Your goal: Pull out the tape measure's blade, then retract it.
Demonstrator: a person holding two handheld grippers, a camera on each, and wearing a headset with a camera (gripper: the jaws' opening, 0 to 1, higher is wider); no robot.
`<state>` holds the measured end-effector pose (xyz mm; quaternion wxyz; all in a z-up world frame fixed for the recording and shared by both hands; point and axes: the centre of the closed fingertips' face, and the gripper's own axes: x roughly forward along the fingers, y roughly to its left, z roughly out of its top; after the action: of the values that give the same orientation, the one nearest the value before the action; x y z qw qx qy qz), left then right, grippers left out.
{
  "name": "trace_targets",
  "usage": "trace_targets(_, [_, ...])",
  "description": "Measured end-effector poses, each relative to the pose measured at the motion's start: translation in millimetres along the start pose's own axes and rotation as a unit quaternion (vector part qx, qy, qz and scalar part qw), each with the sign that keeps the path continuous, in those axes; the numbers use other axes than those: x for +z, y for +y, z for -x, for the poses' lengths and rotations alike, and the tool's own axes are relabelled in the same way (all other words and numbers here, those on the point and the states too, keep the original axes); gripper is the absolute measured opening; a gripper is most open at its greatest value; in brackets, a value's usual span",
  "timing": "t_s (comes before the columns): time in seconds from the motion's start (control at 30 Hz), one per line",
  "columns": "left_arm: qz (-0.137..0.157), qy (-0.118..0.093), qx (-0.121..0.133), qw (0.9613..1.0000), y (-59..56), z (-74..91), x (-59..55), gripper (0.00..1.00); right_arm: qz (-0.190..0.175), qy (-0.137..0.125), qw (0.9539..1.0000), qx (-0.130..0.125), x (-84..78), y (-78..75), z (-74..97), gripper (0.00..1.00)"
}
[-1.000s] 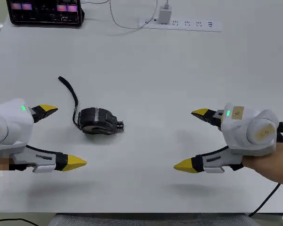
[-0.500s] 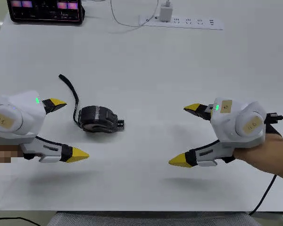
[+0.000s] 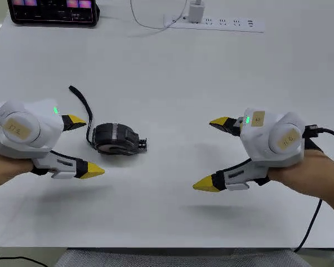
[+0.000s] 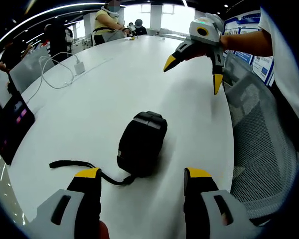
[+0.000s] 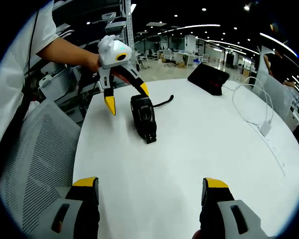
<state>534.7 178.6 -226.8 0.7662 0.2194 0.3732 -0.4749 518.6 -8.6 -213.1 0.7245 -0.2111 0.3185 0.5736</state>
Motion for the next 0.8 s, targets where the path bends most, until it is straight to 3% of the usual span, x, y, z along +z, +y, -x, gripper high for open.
trace_targets(0.37, [-0.022,0.011,-0.015,0.9996,3.8,-9.2,0.8,0.48,0.005,-0.007,1.0,0.004,10.4,-0.7,-6.1,0.83])
trace_targets(0.8, [-0.04,0.021,-0.02,0.9988,9.7,-18.9,1.7,0.39,0.011,-0.006,0.9999,0.011,12.7,1.2,-12.4,0.82])
